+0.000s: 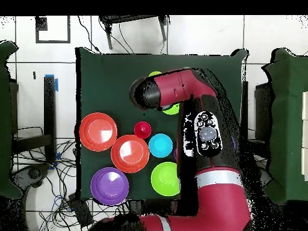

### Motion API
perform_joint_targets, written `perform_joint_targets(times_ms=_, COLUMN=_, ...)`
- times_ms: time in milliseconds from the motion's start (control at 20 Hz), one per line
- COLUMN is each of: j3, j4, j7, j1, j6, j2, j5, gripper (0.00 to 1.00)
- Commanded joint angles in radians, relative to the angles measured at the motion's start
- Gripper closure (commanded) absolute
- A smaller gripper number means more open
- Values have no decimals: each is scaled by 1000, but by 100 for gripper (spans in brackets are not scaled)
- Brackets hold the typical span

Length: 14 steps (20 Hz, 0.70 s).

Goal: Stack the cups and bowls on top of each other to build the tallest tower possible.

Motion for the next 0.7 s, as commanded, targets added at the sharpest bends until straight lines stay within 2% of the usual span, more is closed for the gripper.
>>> perform_joint_targets(times_ms=50, j3=-31, j4=91, j7=68, j1=-25, j6=-135, j2=116, j5=-78, gripper=0)
perform_joint_targets(times_ms=350, j3=-38, j4=53, j7=77, j1=-11, j6=-168, j2=181, j5=-53, gripper=0)
perform_joint_targets(times_ms=700, j3=-53, j4=54, j7=100, j1=12, j6=-191, j2=207, j5=-22, gripper=0)
